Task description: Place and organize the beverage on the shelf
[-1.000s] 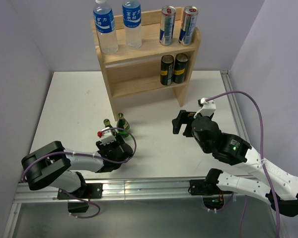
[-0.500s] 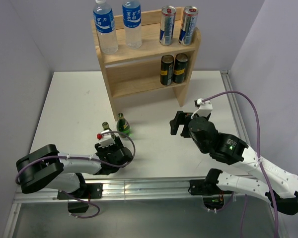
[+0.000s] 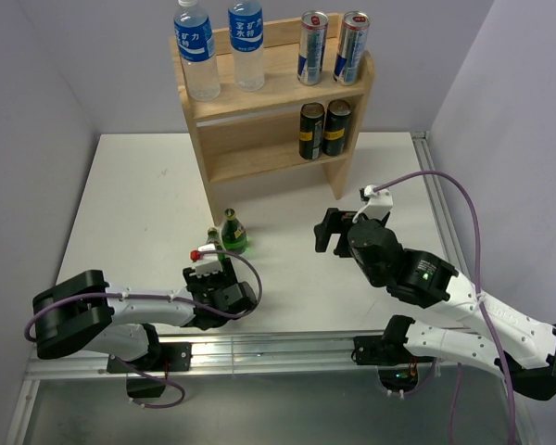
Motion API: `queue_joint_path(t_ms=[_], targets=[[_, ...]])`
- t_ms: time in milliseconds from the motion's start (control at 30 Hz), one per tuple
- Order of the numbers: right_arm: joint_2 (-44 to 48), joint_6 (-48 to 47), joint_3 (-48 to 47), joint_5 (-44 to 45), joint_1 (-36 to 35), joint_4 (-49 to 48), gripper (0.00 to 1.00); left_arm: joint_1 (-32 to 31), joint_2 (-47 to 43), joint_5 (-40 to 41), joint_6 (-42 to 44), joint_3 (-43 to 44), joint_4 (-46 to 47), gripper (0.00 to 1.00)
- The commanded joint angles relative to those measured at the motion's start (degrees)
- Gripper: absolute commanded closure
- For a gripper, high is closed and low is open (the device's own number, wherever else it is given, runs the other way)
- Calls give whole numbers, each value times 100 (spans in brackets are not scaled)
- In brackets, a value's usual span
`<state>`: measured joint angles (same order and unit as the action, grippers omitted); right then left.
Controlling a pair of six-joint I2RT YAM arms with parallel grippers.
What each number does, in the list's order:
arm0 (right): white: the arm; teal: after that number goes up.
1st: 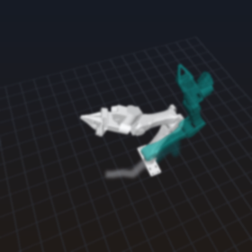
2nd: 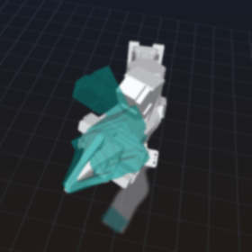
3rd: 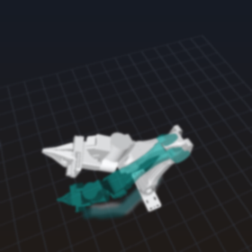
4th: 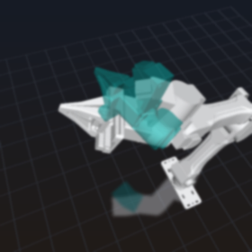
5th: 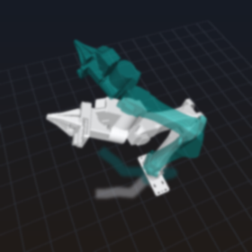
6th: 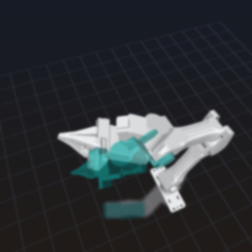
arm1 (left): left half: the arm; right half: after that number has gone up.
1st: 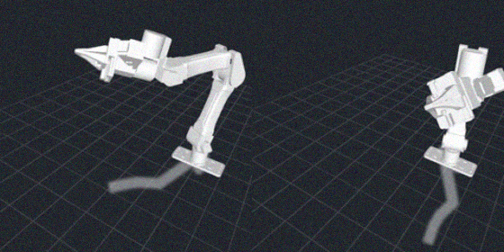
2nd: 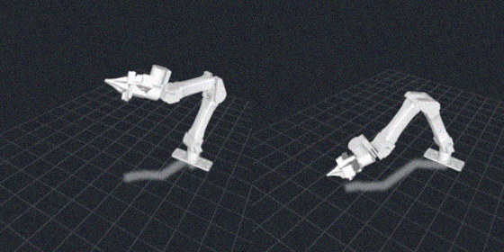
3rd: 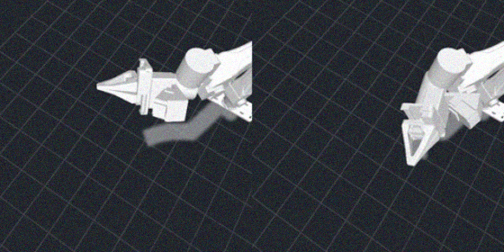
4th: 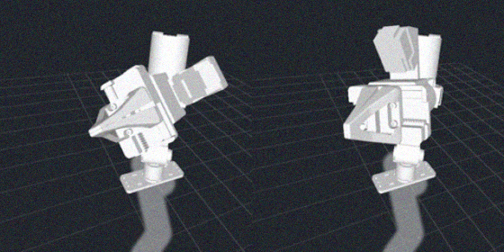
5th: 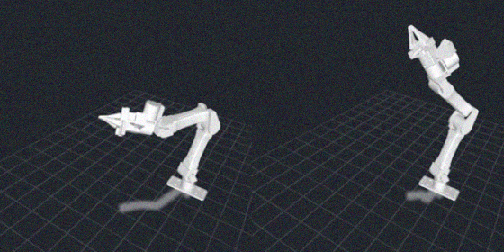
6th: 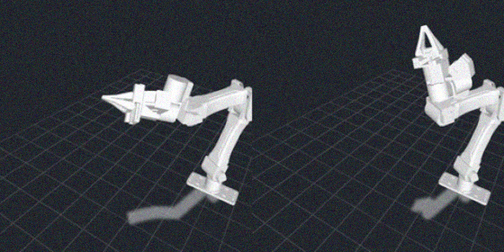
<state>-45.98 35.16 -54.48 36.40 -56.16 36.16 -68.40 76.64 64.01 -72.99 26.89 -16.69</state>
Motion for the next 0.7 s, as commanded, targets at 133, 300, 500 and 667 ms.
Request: queue_joint_path(t_ms=[133,300,500,667], targets=[[10,88,51,201,-70,-232,4,-147,-114,569,-979,246,-669,100],[1,88,16,218,-70,-259,4,-244,-79,132,-1375,386,-1090,99],[18,18,-98,297,-62,-303,4,-358,-70,-809,-1042,510,-819,73],[36,-9,-159,341,-70,-285,4,-499,-141,-1276,-1007,554,-854,62]])
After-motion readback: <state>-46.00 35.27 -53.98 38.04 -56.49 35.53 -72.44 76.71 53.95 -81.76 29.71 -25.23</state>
